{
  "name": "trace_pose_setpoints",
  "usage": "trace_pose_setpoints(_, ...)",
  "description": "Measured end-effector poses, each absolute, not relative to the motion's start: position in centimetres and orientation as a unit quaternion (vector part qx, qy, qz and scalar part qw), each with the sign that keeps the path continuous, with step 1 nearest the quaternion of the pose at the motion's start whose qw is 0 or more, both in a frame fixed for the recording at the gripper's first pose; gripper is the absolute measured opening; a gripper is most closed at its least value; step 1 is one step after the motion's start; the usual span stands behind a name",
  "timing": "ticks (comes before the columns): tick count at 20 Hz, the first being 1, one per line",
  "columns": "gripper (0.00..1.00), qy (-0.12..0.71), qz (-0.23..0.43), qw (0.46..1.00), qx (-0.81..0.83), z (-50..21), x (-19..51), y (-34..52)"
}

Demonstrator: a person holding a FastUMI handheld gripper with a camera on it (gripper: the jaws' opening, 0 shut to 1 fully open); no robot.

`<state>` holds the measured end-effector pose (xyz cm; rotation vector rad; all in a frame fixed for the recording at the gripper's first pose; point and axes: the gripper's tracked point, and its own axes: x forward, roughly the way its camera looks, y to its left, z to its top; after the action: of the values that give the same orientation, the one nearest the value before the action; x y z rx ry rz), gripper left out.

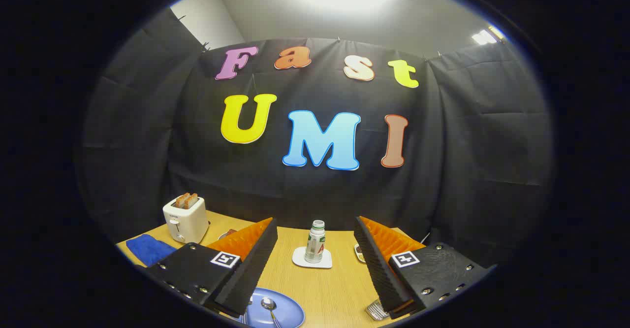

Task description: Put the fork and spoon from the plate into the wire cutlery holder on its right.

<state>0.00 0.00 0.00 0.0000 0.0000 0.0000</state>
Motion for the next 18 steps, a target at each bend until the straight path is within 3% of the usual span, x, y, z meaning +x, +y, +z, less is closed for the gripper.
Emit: trace_pose_setpoints(18, 0.96, 0.020, -0.004, 1.000, -0.012, -1.4, -0.6, 0.0)
